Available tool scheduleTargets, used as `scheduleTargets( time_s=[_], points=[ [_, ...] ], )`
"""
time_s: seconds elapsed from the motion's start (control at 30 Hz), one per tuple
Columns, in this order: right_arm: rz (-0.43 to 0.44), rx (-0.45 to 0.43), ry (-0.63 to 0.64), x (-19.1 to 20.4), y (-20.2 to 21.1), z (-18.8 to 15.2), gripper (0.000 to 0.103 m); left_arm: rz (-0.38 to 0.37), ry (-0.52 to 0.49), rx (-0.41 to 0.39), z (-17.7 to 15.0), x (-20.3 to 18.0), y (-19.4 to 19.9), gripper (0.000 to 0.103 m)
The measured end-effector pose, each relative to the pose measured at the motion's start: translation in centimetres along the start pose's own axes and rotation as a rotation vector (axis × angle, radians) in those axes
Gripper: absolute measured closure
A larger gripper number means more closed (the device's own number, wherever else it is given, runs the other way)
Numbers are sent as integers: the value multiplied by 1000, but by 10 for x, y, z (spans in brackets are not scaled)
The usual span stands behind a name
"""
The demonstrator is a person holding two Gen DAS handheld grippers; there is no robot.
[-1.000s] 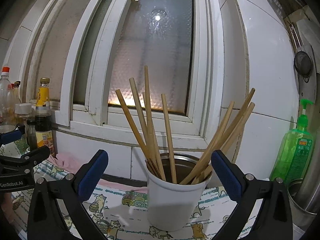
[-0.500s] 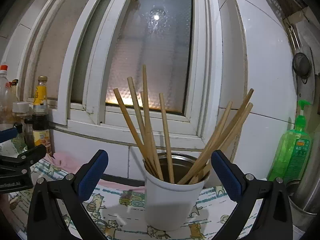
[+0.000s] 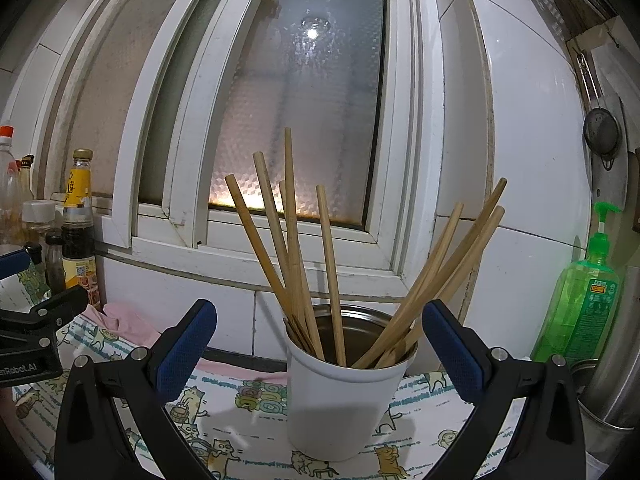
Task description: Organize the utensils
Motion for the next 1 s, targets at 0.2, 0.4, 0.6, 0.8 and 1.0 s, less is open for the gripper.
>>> scheduleTargets(
  time_s=[0.2,0.4,0.6,0.8,1.0],
  points=[
    [2,5,3,-1,-1,-1,0,-3,-2,4,0,0,-1,0],
    [0,1,7,-1,0,0,0,-4,-7,11,0,-2,-3,0],
    [1,2,7,-1,0,0,0,-2,-9,11,0,-2,-3,0],
    [1,1,8,-1,-1,-1,0,4,-2,18,-1,-1,-5,0],
    [1,4,6,-1,-1,-1,0,-40,-5,46,-3,-3,-10,0]
  ],
)
Point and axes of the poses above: each gripper's, at about its wrist camera, not at the fingertips, and y roughly against the way its jaws point, x to its left, z to its top, the point moved 5 cm from there along -y, roughly the way its jaws point
